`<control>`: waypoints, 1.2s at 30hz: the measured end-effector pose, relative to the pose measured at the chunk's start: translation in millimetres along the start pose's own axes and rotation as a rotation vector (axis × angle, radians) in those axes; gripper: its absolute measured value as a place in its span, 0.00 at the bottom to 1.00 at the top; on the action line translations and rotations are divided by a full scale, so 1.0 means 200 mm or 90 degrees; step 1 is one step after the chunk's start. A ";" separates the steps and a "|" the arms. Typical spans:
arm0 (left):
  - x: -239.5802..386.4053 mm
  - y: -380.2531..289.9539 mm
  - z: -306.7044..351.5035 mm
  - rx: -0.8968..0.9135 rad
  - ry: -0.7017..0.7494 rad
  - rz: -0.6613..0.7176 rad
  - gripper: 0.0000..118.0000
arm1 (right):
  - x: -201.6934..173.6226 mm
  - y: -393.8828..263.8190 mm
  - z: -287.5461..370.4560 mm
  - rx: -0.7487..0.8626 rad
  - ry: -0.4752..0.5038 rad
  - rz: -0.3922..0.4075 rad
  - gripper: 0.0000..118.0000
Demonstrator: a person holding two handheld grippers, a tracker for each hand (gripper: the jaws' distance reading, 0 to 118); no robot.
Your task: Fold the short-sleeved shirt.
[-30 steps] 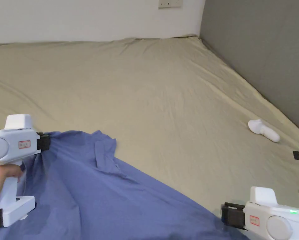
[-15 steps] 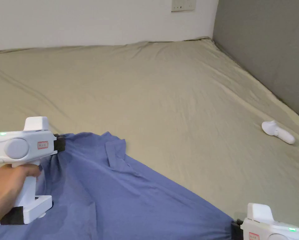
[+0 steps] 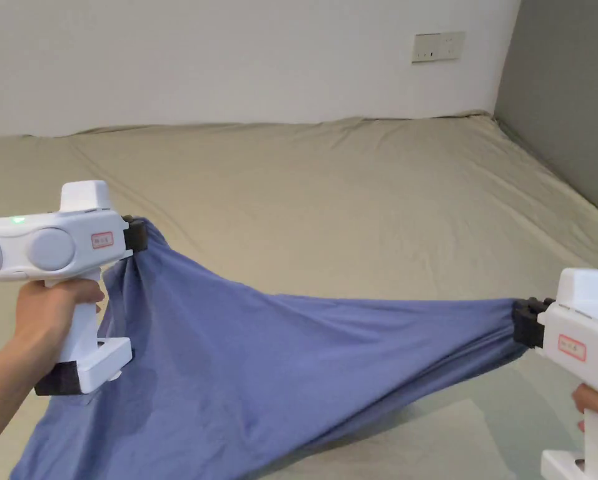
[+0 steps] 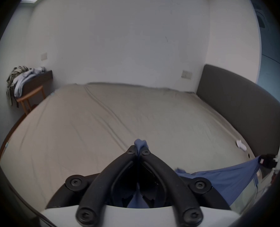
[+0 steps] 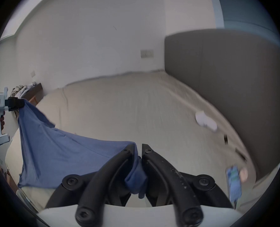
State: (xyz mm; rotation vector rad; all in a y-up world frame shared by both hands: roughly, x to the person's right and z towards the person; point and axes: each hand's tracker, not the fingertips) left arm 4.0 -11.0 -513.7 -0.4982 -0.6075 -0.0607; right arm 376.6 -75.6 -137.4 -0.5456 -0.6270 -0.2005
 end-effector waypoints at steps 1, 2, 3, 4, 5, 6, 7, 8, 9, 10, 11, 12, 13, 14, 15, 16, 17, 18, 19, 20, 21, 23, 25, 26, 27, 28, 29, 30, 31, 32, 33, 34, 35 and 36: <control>-0.02 0.08 0.02 0.020 0.009 -0.003 0.00 | -0.03 0.11 -0.01 0.027 -0.003 0.016 0.08; -0.03 0.17 0.05 0.042 0.019 -0.007 0.00 | -0.07 0.23 -0.01 0.051 -0.005 0.026 0.08; -0.04 0.26 0.07 0.061 0.026 -0.008 0.00 | -0.08 0.33 -0.02 0.065 -0.003 0.029 0.08; -0.05 0.35 0.09 0.082 0.034 -0.008 0.00 | -0.10 0.45 -0.02 0.084 -0.002 0.034 0.08; -0.06 0.44 0.12 0.109 0.043 -0.007 0.00 | -0.12 0.57 -0.03 0.101 0.000 0.038 0.08; -0.07 0.53 0.14 0.128 0.049 -0.004 0.00 | -0.13 0.61 -0.02 0.118 -0.002 0.041 0.08; -0.08 0.63 0.17 0.152 0.052 -0.002 0.00 | -0.16 0.80 -0.02 0.142 -0.011 0.054 0.08; -0.08 0.72 0.18 0.173 0.061 -0.007 0.00 | -0.18 0.89 -0.01 0.156 -0.015 0.065 0.08; -0.08 0.80 0.20 0.193 0.074 -0.010 0.00 | -0.19 0.99 -0.01 0.175 -0.015 0.073 0.08; -0.08 0.89 0.22 0.210 0.080 -0.016 0.00 | -0.18 1.10 -0.02 0.187 -0.014 0.069 0.08; -0.08 0.97 0.23 0.229 0.086 -0.018 0.00 | -0.19 1.21 -0.01 0.195 -0.010 0.063 0.08; -0.07 1.03 0.25 0.248 0.093 -0.017 0.00 | -0.20 1.31 -0.01 0.209 -0.006 0.057 0.08; -0.06 1.10 0.26 0.261 0.096 -0.019 0.00 | -0.20 1.39 0.00 0.223 -0.007 0.052 0.08; -0.05 1.17 0.27 0.279 0.101 -0.018 0.00 | -0.20 1.48 0.00 0.244 -0.011 0.053 0.08; -0.05 1.22 0.27 0.286 0.106 -0.018 0.00 | -0.20 1.56 0.01 0.259 -0.014 0.053 0.08; -0.04 1.28 0.26 0.295 0.113 -0.021 0.00 | -0.21 1.64 0.02 0.271 -0.017 0.055 0.08; -0.03 1.33 0.26 0.303 0.119 -0.027 0.00 | -0.22 1.71 0.03 0.288 -0.021 0.045 0.08; -0.02 1.38 0.25 0.312 0.123 -0.029 0.00 | -0.22 1.75 0.06 0.297 -0.019 0.039 0.08; -0.01 1.42 0.25 0.323 0.130 -0.032 0.00 | -0.23 1.81 0.07 0.303 -0.015 0.040 0.08; -0.01 1.46 0.23 0.328 0.135 -0.031 0.00 | -0.23 1.86 0.07 0.310 -0.014 0.034 0.08; 0.00 1.49 0.21 0.334 0.138 -0.030 0.00 | -0.24 1.89 0.07 0.315 -0.013 0.035 0.08; 0.01 1.55 0.16 0.345 0.139 -0.028 0.00 | -0.18 2.00 -0.03 0.325 -0.021 0.037 0.08; 0.03 1.57 0.10 0.351 0.144 -0.032 0.00 | -0.17 2.03 -0.08 0.333 -0.025 0.039 0.08; 0.03 1.56 0.07 0.354 0.143 -0.035 0.00 | -0.16 2.03 -0.12 0.336 -0.025 0.038 0.08; 0.04 1.55 0.03 0.355 0.145 -0.040 0.00 | -0.15 2.03 -0.16 0.339 -0.024 0.037 0.08; 0.04 1.52 -0.01 0.356 0.146 -0.043 0.00 | -0.14 2.03 -0.21 0.338 -0.027 0.040 0.08; 0.03 1.49 -0.05 0.354 0.144 -0.049 0.00 | -0.13 2.01 -0.26 0.335 -0.030 0.042 0.08; 0.03 1.45 -0.09 0.346 0.144 -0.052 0.00 | -0.11 1.99 -0.31 0.333 -0.029 0.043 0.08; 0.02 1.40 -0.14 0.340 0.139 -0.056 0.00 | -0.10 1.96 -0.38 0.327 -0.031 0.044 0.08; 0.01 1.35 -0.20 0.328 0.139 -0.063 0.00 | -0.09 1.92 -0.44 0.317 -0.032 0.041 0.08; 0.01 1.29 -0.24 0.319 0.140 -0.067 0.00 | -0.08 1.89 -0.50 0.308 -0.029 0.037 0.08; 0.00 1.22 -0.30 0.305 0.138 -0.074 0.00 | -0.07 1.84 -0.57 0.292 -0.027 0.035 0.08; -0.01 1.15 -0.35 0.292 0.138 -0.080 0.00 | -0.06 1.79 -0.63 0.280 -0.027 0.037 0.08; -0.02 1.08 -0.40 0.275 0.137 -0.079 0.00 | -0.05 1.74 -0.70 0.264 -0.028 0.038 0.08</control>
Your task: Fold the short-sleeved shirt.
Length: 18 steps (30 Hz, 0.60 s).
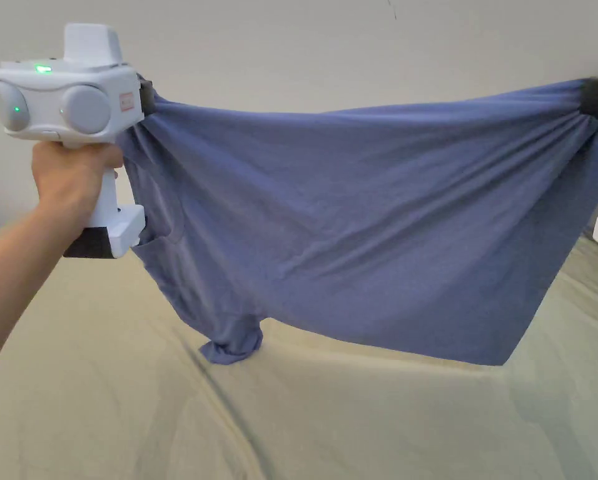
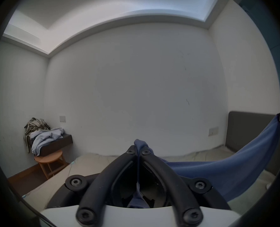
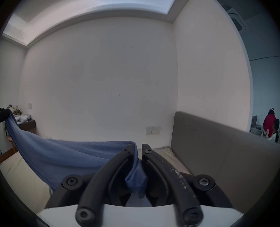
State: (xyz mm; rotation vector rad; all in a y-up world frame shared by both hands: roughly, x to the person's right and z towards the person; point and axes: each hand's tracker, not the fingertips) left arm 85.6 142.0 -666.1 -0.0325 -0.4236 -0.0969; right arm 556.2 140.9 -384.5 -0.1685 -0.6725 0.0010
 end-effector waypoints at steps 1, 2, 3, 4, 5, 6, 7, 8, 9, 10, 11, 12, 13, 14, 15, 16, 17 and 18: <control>0.01 -0.10 -0.01 -0.028 -0.004 0.000 0.00 | 0.00 -0.09 -0.04 -0.020 0.003 0.002 0.08; 0.01 -0.20 -0.01 -0.048 -0.015 0.005 0.00 | -0.15 -0.21 0.13 -0.043 0.007 0.004 0.08; 0.01 -0.30 -0.01 -0.068 -0.019 -0.001 0.00 | -0.16 -0.30 0.12 -0.065 0.007 0.004 0.08; 0.01 -0.41 0.00 -0.086 -0.018 -0.001 0.00 | -0.16 -0.40 0.11 -0.084 0.014 0.004 0.08; 0.01 -0.51 0.02 -0.115 -0.023 -0.007 0.00 | -0.17 -0.50 0.11 -0.109 0.019 0.005 0.08; 0.00 -0.61 0.04 -0.131 -0.025 -0.008 0.00 | -0.17 -0.58 0.11 -0.125 0.023 0.004 0.08; -0.01 -0.71 0.07 -0.155 -0.030 -0.011 0.00 | -0.17 -0.69 0.12 -0.150 0.031 0.005 0.08; -0.01 -0.82 0.12 -0.177 -0.028 -0.012 0.00 | -0.17 -0.80 0.15 -0.171 0.036 0.006 0.08; -0.02 -0.91 0.16 -0.199 -0.031 -0.009 0.00 | -0.18 -0.88 0.17 -0.185 0.041 0.003 0.08; -0.04 -1.01 0.21 -0.223 -0.033 -0.007 0.00 | -0.17 -0.98 0.22 -0.209 0.049 0.003 0.08; -0.06 -1.11 0.28 -0.242 -0.032 0.004 0.00 | -0.17 -1.08 0.27 -0.221 0.058 -0.004 0.08; -0.08 -1.18 0.34 -0.263 -0.033 0.012 0.00 | -0.17 -1.16 0.32 -0.243 0.063 -0.008 0.08; -0.09 -1.27 0.41 -0.288 -0.031 0.016 0.00 | -0.17 -1.24 0.39 -0.261 0.069 -0.012 0.08; -0.11 -1.36 0.48 -0.310 -0.030 0.024 0.00 | -0.16 -1.32 0.47 -0.273 0.076 -0.016 0.08; -0.13 -1.41 0.54 -0.325 -0.031 0.032 0.00 | -0.16 -1.38 0.55 -0.288 0.083 -0.016 0.08; -0.18 -1.51 0.59 -0.343 -0.028 0.043 0.00 | -0.15 -1.45 0.63 -0.298 0.092 -0.016 0.08; -0.20 -1.56 0.66 -0.363 -0.031 0.051 0.00 | -0.15 -1.51 0.72 -0.313 0.099 -0.013 0.08; -0.22 -1.61 0.73 -0.375 -0.033 0.052 0.00 | -0.14 -1.55 0.81 -0.320 0.105 -0.015 0.08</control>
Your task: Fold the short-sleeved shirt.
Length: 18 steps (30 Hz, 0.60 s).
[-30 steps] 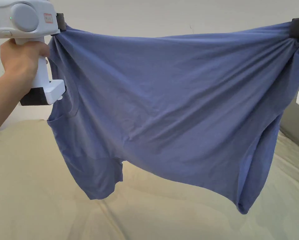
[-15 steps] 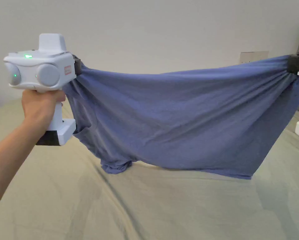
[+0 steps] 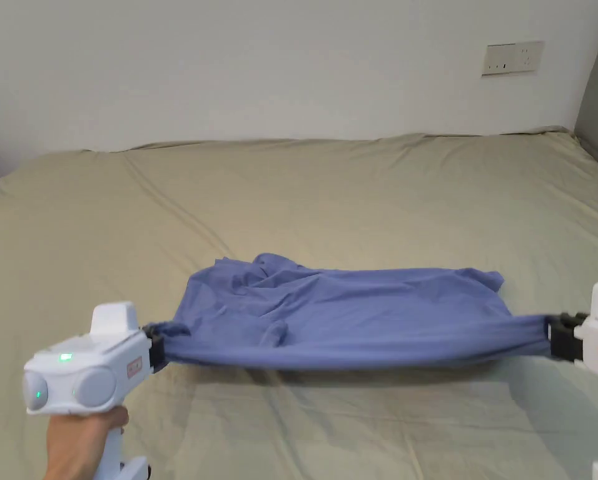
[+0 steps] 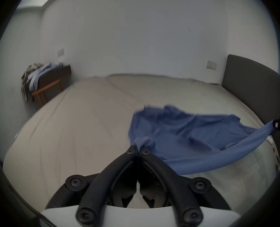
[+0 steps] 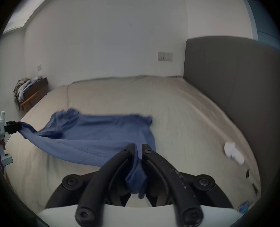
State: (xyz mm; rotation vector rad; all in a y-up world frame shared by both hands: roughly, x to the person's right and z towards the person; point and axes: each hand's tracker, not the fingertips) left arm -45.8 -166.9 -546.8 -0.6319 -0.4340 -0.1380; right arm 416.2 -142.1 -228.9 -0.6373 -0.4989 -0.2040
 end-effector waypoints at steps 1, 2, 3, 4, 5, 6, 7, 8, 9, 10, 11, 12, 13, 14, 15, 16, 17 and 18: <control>-0.02 -0.08 0.04 -0.005 0.000 -0.004 0.00 | -0.01 -0.09 0.05 -0.012 0.009 -0.002 0.08; -0.02 -0.16 0.11 -0.011 0.001 -0.006 0.00 | -0.02 -0.17 0.11 -0.020 0.012 -0.008 0.08; -0.03 -0.22 0.15 -0.017 0.001 -0.006 0.00 | -0.02 -0.24 0.16 -0.021 0.013 -0.011 0.08; -0.05 -0.27 0.20 -0.020 0.000 -0.002 0.00 | -0.03 -0.31 0.23 -0.026 0.012 -0.017 0.08; -0.07 -0.33 0.26 -0.026 -0.003 0.008 0.00 | -0.03 -0.37 0.29 -0.030 0.014 -0.027 0.08; -0.08 -0.39 0.32 -0.031 -0.005 0.013 0.00 | -0.03 -0.44 0.35 -0.033 0.014 -0.035 0.08; -0.10 -0.44 0.36 -0.030 -0.004 0.015 0.00 | -0.03 -0.48 0.40 -0.038 0.015 -0.044 0.08; -0.12 -0.48 0.41 -0.034 -0.003 0.017 0.00 | -0.03 -0.53 0.45 -0.042 0.013 -0.051 0.08; -0.14 -0.53 0.46 -0.038 -0.001 0.014 0.00 | -0.03 -0.57 0.50 -0.043 0.013 -0.053 0.08; -0.14 -0.57 0.53 -0.038 -0.002 0.016 0.00 | -0.03 -0.62 0.55 -0.049 0.013 -0.058 0.08; -0.16 -0.62 0.58 -0.042 -0.006 0.021 0.00 | -0.03 -0.67 0.59 -0.054 0.012 -0.061 0.08; -0.17 -0.67 0.62 -0.047 -0.007 0.023 0.00 | -0.03 -0.71 0.62 -0.065 0.007 -0.062 0.08; -0.18 -0.72 0.66 -0.052 -0.008 0.023 0.00 | -0.03 -0.76 0.65 -0.072 0.005 -0.061 0.08; -0.19 -0.77 0.69 -0.063 -0.006 0.017 0.00 | -0.03 -0.81 0.68 -0.078 0.001 -0.064 0.08; -0.20 -0.81 0.72 -0.069 -0.003 0.012 0.00 | -0.04 -0.85 0.70 -0.099 -0.006 -0.066 0.08; -0.21 -0.85 0.75 -0.076 -0.003 0.009 0.00 | -0.03 -0.90 0.71 -0.111 -0.005 -0.072 0.08; -0.21 -0.90 0.76 -0.092 -0.005 0.009 0.00 | -0.03 -0.95 0.72 -0.124 -0.006 -0.080 0.08; -0.22 -0.93 0.77 -0.100 -0.002 0.008 0.00 | -0.03 -0.99 0.71 -0.142 -0.011 -0.083 0.08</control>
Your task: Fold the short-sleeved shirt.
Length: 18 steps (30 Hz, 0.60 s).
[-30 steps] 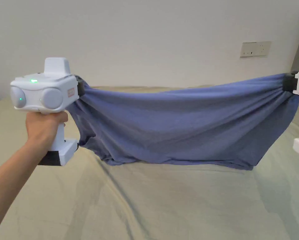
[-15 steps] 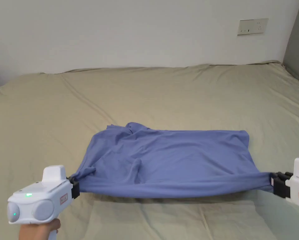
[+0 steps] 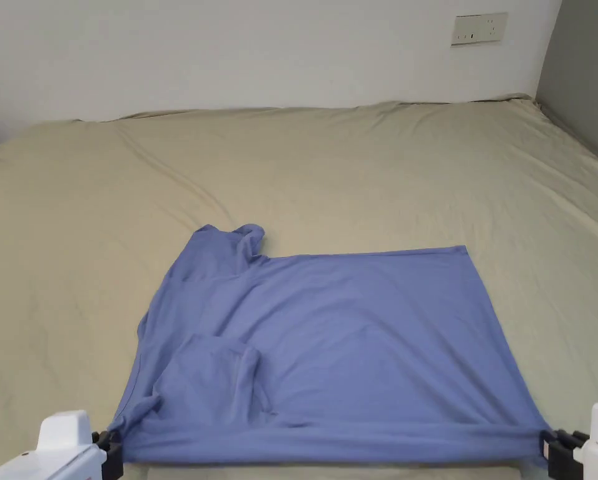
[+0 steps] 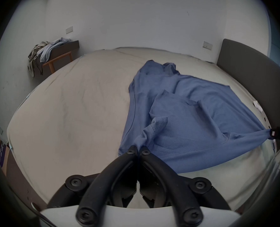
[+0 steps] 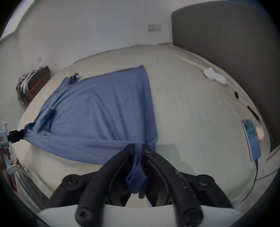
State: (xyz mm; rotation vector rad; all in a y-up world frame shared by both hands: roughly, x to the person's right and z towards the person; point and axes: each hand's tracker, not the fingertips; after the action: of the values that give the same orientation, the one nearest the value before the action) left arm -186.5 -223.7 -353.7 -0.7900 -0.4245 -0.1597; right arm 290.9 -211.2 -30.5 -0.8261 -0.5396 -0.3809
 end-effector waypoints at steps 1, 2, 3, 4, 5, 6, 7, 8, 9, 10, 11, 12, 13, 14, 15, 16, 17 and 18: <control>-0.01 -0.04 -0.01 -0.013 0.005 0.003 0.00 | 0.00 -0.05 -0.02 -0.024 -0.005 -0.004 0.08; -0.02 -0.07 -0.02 -0.028 0.007 0.007 0.00 | 0.03 -0.09 -0.07 -0.045 -0.009 -0.010 0.08; -0.02 -0.09 -0.04 -0.039 0.011 0.010 0.00 | 0.04 -0.12 -0.10 -0.055 -0.013 -0.016 0.08; -0.02 -0.12 -0.05 -0.056 0.015 0.015 0.00 | 0.04 -0.15 -0.14 -0.070 -0.016 -0.019 0.08; -0.01 -0.14 -0.06 -0.068 0.018 0.018 0.00 | 0.04 -0.18 -0.17 -0.083 -0.022 -0.019 0.09; -0.01 -0.16 -0.08 -0.089 0.020 0.022 0.00 | 0.05 -0.21 -0.21 -0.088 -0.024 -0.025 0.09; -0.02 -0.17 -0.10 -0.103 0.016 0.036 0.00 | 0.05 -0.22 -0.22 -0.077 -0.023 -0.031 0.09; -0.02 -0.18 -0.10 -0.100 0.012 0.045 0.00 | 0.04 -0.21 -0.20 -0.060 -0.028 -0.035 0.09; -0.01 -0.18 -0.09 -0.088 0.018 0.050 0.01 | 0.03 -0.19 -0.19 -0.065 -0.030 -0.032 0.10; -0.01 -0.17 -0.08 -0.078 0.023 0.059 0.07 | 0.02 -0.18 -0.17 -0.063 -0.033 -0.026 0.14; 0.00 -0.14 -0.07 -0.079 0.026 0.071 0.18 | 0.00 -0.15 -0.15 -0.060 -0.037 -0.017 0.21; 0.00 -0.12 -0.05 -0.084 0.024 0.080 0.34 | -0.01 -0.10 -0.12 -0.057 -0.044 -0.009 0.34; 0.01 -0.09 -0.02 -0.079 0.016 0.091 0.62 | -0.04 -0.06 -0.08 -0.040 -0.054 0.001 0.61; 0.02 -0.04 0.02 -0.060 -0.008 0.106 0.80 | -0.06 -0.01 -0.04 -0.006 -0.057 0.011 0.80; 0.03 0.00 0.07 -0.026 -0.029 0.109 0.94 | -0.08 0.04 0.01 0.026 -0.052 0.016 0.93; 0.05 0.07 0.11 0.020 -0.041 0.109 1.00 | -0.11 0.11 0.06 0.071 -0.051 0.020 0.99; 0.08 0.13 0.17 0.064 -0.041 0.106 1.00 | -0.14 0.17 0.12 0.116 -0.052 0.021 0.97; 0.11 0.20 0.23 0.116 -0.039 0.102 1.00 | -0.19 0.22 0.19 0.165 -0.051 0.027 0.98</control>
State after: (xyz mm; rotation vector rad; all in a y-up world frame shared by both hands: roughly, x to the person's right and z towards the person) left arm -168.9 -162.8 -340.7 -0.6472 -0.4258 0.0523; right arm 271.9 -149.5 -56.5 -0.6029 -0.6313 -0.2333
